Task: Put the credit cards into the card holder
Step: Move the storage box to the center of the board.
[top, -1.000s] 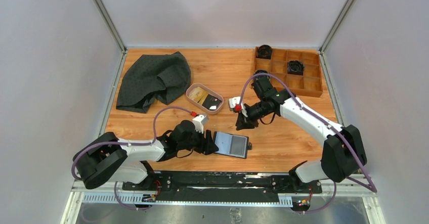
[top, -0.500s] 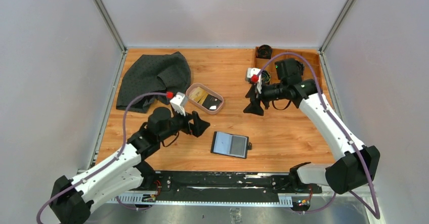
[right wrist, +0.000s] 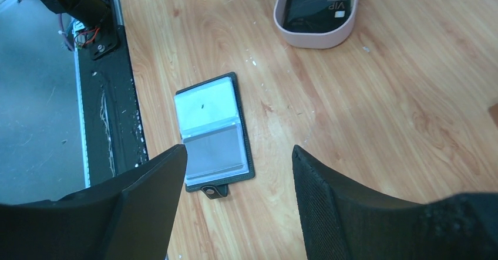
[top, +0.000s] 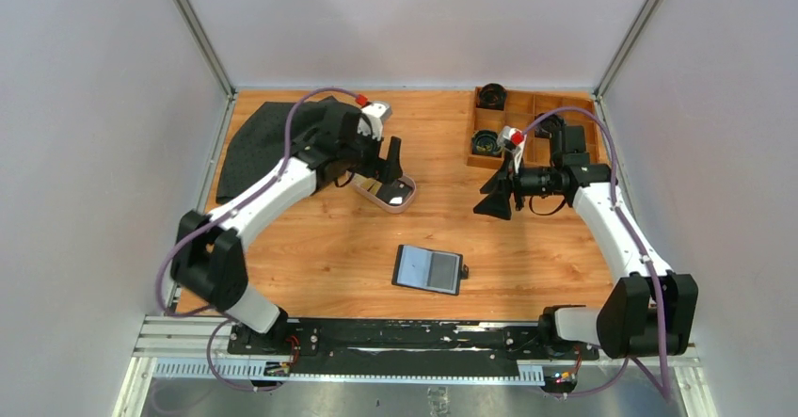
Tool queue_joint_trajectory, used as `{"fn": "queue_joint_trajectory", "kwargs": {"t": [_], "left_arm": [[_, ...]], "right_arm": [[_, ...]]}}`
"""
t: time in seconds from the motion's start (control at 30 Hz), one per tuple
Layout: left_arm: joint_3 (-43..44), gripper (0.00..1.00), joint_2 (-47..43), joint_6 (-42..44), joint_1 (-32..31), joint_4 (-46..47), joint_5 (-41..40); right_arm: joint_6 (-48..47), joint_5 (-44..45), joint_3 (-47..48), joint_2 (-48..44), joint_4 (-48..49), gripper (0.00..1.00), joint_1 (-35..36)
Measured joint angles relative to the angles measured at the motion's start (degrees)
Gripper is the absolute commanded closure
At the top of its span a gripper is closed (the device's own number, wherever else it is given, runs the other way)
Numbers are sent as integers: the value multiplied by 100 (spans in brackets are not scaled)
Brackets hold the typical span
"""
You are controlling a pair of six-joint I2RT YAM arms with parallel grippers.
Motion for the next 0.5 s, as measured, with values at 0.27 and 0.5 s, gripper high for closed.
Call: {"fn": "queue_joint_trajectory", "kwargs": {"t": [0.27, 0.5], "left_arm": [[1360, 11, 1799, 494, 127, -1019, 179], [1508, 11, 1843, 881, 127, -1257, -81]], "right_arm": [[48, -48, -4, -50, 223, 30, -278], [42, -37, -4, 79, 247, 30, -330]]}}
